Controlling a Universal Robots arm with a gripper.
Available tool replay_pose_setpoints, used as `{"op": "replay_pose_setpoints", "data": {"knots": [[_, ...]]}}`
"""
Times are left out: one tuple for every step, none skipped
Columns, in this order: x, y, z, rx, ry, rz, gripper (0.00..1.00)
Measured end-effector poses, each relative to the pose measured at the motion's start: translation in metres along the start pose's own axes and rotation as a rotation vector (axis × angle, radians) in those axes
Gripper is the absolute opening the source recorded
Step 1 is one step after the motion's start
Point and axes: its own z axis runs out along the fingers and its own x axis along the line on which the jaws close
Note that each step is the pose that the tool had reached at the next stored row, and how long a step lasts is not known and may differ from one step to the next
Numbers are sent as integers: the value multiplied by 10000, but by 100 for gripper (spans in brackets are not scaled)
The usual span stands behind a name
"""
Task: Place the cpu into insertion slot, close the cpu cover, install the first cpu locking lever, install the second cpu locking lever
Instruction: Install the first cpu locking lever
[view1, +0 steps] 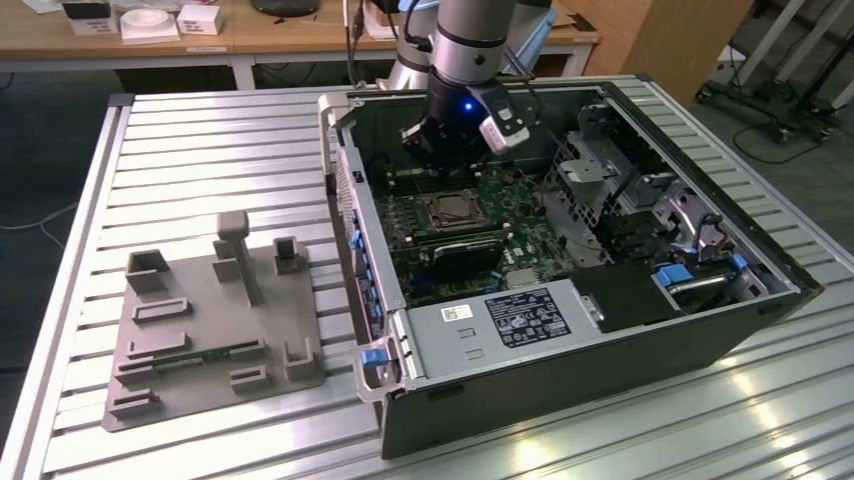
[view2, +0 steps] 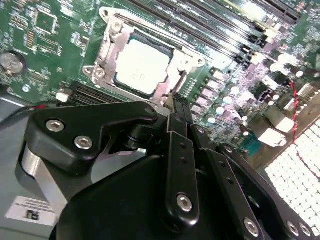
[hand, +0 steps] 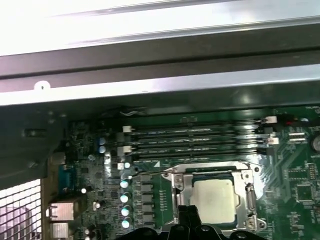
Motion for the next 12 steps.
{"op": "replay_pose_setpoints", "data": {"knots": [[27, -2, 0, 1, 1, -18, 10], [56, -4, 1, 1, 1, -32, 10], [86, -6, 2, 1, 2, -41, 10], [116, -7, 3, 1, 2, -49, 10], [146, -9, 3, 2, 3, -57, 10], [173, -10, 3, 2, 3, -67, 10], [198, -12, 4, 2, 3, -77, 10], [219, -13, 4, 2, 4, -90, 10], [238, -14, 5, 1, 4, -104, 10], [258, -14, 5, 1, 3, -110, 10], [283, -15, 5, 1, 1, -111, 10], [307, -15, 5, 1, -2, -113, 10]]}}
